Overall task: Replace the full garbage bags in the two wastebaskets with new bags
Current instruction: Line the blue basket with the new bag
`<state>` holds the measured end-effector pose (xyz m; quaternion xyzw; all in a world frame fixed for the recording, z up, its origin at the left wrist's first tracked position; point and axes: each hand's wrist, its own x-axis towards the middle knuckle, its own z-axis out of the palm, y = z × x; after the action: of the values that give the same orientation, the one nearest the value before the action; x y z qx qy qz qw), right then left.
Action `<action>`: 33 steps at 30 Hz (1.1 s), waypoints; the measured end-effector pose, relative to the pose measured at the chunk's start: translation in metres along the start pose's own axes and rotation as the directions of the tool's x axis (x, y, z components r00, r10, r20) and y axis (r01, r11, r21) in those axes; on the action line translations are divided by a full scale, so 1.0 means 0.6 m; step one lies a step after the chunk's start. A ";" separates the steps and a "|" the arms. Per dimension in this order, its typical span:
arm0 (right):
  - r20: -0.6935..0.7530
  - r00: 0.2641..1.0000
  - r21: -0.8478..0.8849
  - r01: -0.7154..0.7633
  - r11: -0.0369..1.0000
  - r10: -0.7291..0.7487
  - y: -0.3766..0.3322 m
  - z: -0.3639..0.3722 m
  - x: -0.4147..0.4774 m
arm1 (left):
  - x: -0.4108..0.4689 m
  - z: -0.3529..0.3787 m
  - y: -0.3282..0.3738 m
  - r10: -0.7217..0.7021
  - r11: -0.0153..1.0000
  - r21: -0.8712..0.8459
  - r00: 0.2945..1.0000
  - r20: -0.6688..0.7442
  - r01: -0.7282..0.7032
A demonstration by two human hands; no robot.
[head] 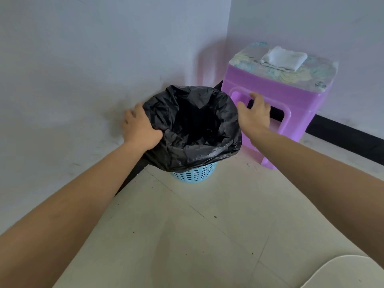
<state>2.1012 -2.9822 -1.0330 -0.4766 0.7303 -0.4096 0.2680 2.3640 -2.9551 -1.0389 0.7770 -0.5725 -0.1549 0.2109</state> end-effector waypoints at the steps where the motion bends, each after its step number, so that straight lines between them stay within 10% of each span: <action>1: 0.028 0.999 -0.002 0.025 1.000 -0.025 -0.005 0.005 -0.001 | 0.009 0.009 -0.003 -0.079 0.992 -0.089 0.990 0.118 0.090; 10: 0.429 0.844 -0.200 -0.259 0.945 0.322 0.038 -0.005 -0.005 | 0.043 0.000 -0.046 0.073 0.989 -0.146 0.906 0.417 -0.012; 14: 0.470 0.841 -0.207 -0.188 0.960 0.266 0.035 -0.003 0.008 | 0.034 0.015 -0.047 0.087 0.994 -0.099 0.934 0.346 -0.056; 19: 0.664 0.611 -0.302 -0.307 0.902 0.430 0.016 -0.023 0.032 | 0.026 0.026 -0.042 0.043 0.980 -0.198 0.978 0.203 -0.002; 21: 0.483 0.799 -0.413 -0.154 0.898 0.359 0.004 -0.012 0.040 | 0.030 0.031 -0.042 -0.003 0.984 -0.173 0.987 0.159 0.031; 23: 0.257 0.957 -0.559 0.259 0.788 -0.132 -0.011 0.014 0.038 | 0.033 0.033 -0.042 -0.012 0.997 -0.072 0.988 0.153 0.024; 25: 0.316 0.751 -0.613 0.628 0.479 -0.580 -0.024 0.042 0.031 | 0.038 0.030 -0.042 -0.036 0.999 0.004 0.983 0.180 0.036; 27: 0.504 0.694 -0.600 0.710 0.370 -0.515 -0.015 0.071 0.030 | 0.044 0.028 -0.043 -0.055 0.998 -0.012 0.972 0.228 0.059; 30: 0.688 0.726 -0.702 0.672 0.234 -0.020 0.018 0.114 0.027 | 0.046 0.025 -0.042 -0.107 0.992 -0.038 0.950 0.294 0.124; 33: 0.713 0.699 -0.653 0.692 0.308 -0.058 0.018 0.115 0.026 | 0.042 0.017 -0.031 -0.161 0.987 0.086 0.912 0.377 0.138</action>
<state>2.1435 -3.0177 -1.0781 -0.8050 0.5690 0.1558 0.0628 2.3818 -2.9756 -1.0574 0.7790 -0.5459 -0.3027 0.0600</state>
